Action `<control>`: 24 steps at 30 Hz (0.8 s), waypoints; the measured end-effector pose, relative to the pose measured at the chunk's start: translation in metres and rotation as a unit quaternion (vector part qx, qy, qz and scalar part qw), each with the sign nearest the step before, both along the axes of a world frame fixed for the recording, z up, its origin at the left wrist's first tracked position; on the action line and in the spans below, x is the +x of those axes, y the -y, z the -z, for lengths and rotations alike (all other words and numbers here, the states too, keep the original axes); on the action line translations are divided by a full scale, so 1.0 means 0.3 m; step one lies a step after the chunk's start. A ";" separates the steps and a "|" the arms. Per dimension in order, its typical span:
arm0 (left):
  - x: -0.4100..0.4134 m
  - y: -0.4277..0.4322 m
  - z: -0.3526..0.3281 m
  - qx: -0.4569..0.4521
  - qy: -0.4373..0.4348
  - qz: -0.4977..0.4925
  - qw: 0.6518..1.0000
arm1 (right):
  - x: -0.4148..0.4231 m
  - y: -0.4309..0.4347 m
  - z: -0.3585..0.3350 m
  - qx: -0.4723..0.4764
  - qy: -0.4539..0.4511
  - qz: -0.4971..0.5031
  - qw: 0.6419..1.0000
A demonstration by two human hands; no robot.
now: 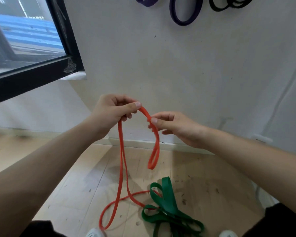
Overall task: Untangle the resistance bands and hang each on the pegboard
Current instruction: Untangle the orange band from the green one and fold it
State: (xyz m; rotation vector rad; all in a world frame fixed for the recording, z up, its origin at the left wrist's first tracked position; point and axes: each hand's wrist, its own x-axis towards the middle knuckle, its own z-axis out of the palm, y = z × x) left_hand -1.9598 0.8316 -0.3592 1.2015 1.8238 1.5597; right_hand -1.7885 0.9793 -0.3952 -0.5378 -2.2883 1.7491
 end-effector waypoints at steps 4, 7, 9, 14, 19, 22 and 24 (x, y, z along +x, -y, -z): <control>0.017 -0.004 -0.002 -0.003 -0.029 0.015 0.999 | -0.020 0.017 -0.014 -0.017 -0.020 -0.008 1.000; 0.008 -0.001 -0.001 0.001 -0.023 0.002 1.000 | -0.020 0.014 -0.021 -0.024 -0.016 -0.005 1.000; 0.004 0.001 0.003 -0.001 -0.027 -0.005 1.000 | -0.018 0.012 -0.021 -0.021 -0.010 -0.011 1.000; -0.007 0.011 -0.001 -0.016 -0.041 0.001 0.999 | -0.017 0.010 -0.018 -0.063 -0.025 -0.029 0.997; 0.017 0.032 -0.008 -0.082 -0.094 0.110 0.986 | -0.011 -0.011 -0.032 -0.134 -0.040 -0.036 0.989; 0.043 0.017 0.009 -0.081 -0.133 0.117 0.981 | -0.011 0.003 -0.028 -0.152 -0.048 -0.037 0.987; 0.051 0.008 0.017 -0.076 -0.157 0.109 0.979 | -0.009 0.004 -0.026 -0.160 -0.052 -0.026 0.985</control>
